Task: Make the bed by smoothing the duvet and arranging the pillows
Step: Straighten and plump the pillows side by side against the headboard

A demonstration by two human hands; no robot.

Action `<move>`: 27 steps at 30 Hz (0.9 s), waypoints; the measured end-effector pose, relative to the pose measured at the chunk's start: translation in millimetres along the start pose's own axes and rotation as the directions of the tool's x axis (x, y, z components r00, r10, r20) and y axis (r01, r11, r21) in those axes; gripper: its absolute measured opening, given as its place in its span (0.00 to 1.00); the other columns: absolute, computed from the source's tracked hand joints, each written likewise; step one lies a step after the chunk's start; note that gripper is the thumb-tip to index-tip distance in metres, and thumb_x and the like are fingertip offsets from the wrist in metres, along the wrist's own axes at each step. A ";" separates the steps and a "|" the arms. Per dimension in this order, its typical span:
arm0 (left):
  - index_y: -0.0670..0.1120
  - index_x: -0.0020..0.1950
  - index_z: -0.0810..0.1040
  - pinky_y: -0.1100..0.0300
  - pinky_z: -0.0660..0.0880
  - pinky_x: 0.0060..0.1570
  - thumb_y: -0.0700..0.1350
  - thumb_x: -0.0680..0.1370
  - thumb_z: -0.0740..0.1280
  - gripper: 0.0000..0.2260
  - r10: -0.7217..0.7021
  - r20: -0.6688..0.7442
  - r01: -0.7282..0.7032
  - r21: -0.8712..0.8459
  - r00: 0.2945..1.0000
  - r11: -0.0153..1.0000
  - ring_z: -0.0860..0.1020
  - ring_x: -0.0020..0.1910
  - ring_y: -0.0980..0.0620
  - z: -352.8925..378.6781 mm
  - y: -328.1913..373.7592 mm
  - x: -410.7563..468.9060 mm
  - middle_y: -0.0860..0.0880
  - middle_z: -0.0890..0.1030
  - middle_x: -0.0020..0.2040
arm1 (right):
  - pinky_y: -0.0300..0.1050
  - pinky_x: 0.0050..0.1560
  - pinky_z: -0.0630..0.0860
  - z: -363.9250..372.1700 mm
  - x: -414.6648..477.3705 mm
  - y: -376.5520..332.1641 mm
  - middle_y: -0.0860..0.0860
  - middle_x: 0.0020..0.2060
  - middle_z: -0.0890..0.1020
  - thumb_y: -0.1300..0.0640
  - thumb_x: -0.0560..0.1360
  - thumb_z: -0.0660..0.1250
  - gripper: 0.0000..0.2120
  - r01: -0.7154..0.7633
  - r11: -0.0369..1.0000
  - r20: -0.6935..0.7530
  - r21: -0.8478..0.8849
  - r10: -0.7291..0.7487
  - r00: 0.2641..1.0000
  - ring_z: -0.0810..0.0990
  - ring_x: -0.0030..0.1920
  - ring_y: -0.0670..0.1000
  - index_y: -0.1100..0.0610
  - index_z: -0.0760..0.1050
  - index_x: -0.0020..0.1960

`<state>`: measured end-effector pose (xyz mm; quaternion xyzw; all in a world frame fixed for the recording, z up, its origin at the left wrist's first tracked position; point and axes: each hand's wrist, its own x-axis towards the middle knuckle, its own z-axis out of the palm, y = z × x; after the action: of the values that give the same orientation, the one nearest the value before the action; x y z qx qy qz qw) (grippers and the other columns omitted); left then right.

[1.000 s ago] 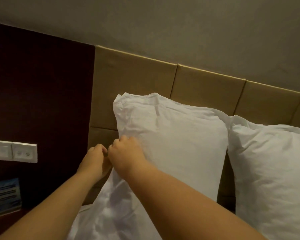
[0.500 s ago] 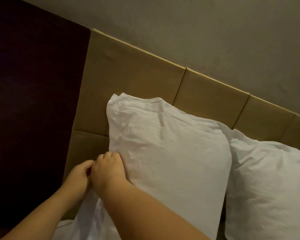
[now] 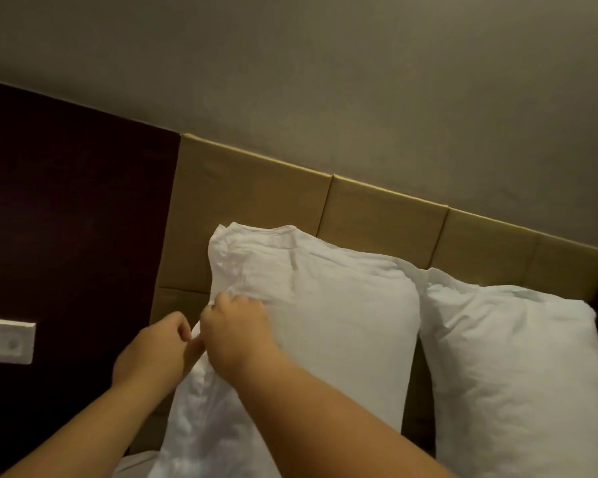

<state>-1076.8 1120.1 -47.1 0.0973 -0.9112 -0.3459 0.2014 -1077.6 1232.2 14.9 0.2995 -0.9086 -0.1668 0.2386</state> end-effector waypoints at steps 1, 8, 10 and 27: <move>0.50 0.40 0.72 0.59 0.69 0.32 0.60 0.77 0.61 0.15 0.026 0.000 -0.026 0.038 1.000 0.999 0.75 0.31 0.49 -2.2 9.0 -5.2 0.49 0.78 0.34 | 0.49 0.48 0.72 -3.3 -9.8 10.1 0.56 0.53 0.75 0.56 0.77 0.65 0.12 -0.042 0.999 -0.001 0.007 0.042 0.999 0.76 0.50 0.57 0.58 0.74 0.59; 0.51 0.40 0.73 0.59 0.73 0.35 0.63 0.75 0.62 0.15 0.368 0.046 -0.370 0.204 0.929 0.906 0.76 0.35 0.54 14.0 105.0 -60.5 0.54 0.77 0.35 | 0.51 0.49 0.71 -12.6 -110.5 80.1 0.57 0.53 0.76 0.57 0.77 0.59 0.09 -0.426 0.865 0.052 0.264 0.428 0.902 0.76 0.53 0.60 0.59 0.73 0.54; 0.52 0.45 0.74 0.58 0.75 0.40 0.62 0.75 0.62 0.14 0.455 0.164 -0.482 0.242 0.876 0.842 0.78 0.40 0.52 30.0 128.2 -76.3 0.53 0.79 0.40 | 0.50 0.49 0.72 3.0 -148.3 100.3 0.56 0.52 0.76 0.55 0.77 0.58 0.09 -0.534 0.780 0.116 0.327 0.528 0.841 0.76 0.53 0.59 0.58 0.73 0.53; 0.47 0.53 0.79 0.57 0.77 0.43 0.47 0.79 0.65 0.07 0.617 0.738 -0.933 0.360 0.272 -0.020 0.76 0.43 0.50 231.5 246.5 -101.9 0.49 0.75 0.47 | 0.50 0.47 0.76 229.3 -262.1 153.8 0.56 0.50 0.80 0.56 0.79 0.58 0.08 -0.774 0.034 0.539 0.632 0.698 0.470 0.77 0.47 0.54 0.56 0.74 0.53</move>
<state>-1095.1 1472.2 -69.9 -0.4361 -0.8553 0.2510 0.1239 -1086.1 1550.1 -194.3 -0.1459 -0.8937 0.4168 0.0795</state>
